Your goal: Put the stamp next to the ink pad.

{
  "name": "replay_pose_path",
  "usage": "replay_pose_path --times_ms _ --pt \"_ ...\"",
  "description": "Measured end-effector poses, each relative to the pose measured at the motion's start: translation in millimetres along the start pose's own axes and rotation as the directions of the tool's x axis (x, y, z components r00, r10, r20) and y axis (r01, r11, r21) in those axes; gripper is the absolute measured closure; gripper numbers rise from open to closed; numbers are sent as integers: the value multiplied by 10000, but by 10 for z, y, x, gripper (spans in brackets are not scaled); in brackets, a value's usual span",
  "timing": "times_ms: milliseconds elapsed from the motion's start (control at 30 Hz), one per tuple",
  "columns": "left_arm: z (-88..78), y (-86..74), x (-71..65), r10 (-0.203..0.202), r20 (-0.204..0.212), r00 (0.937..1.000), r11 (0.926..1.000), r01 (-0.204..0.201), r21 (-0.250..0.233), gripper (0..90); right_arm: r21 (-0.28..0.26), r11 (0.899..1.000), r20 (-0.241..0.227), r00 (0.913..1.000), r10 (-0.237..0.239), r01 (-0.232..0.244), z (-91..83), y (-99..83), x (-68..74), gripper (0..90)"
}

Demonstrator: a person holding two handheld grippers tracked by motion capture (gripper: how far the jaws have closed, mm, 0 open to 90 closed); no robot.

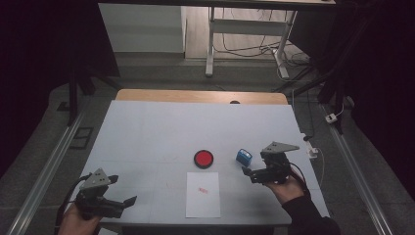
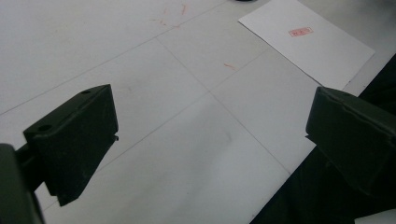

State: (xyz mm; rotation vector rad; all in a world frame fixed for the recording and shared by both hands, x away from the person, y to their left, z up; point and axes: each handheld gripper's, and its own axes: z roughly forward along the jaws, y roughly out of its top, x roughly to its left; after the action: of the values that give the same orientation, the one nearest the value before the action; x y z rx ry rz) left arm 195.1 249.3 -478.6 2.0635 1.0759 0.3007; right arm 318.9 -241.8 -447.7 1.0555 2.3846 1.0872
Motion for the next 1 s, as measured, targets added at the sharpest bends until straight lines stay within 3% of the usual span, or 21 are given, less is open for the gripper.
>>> replay_pose_path --times_ms 167,667,1000 --pt "-3 -2 2 -31 -8 10000 10000 31 -19 24 -435 9973 -87 9983 584 -587 -117 -67 12 32" --pt "4 2 1 -70 -6 10000 10000 70 3 24 -1008 9916 417 9954 858 -812 -449 -310 107 0" --pt "-4 -5 1 -120 -75 9999 9999 120 -24 24 -722 9933 1135 9887 984 -905 -621 -537 153 0"
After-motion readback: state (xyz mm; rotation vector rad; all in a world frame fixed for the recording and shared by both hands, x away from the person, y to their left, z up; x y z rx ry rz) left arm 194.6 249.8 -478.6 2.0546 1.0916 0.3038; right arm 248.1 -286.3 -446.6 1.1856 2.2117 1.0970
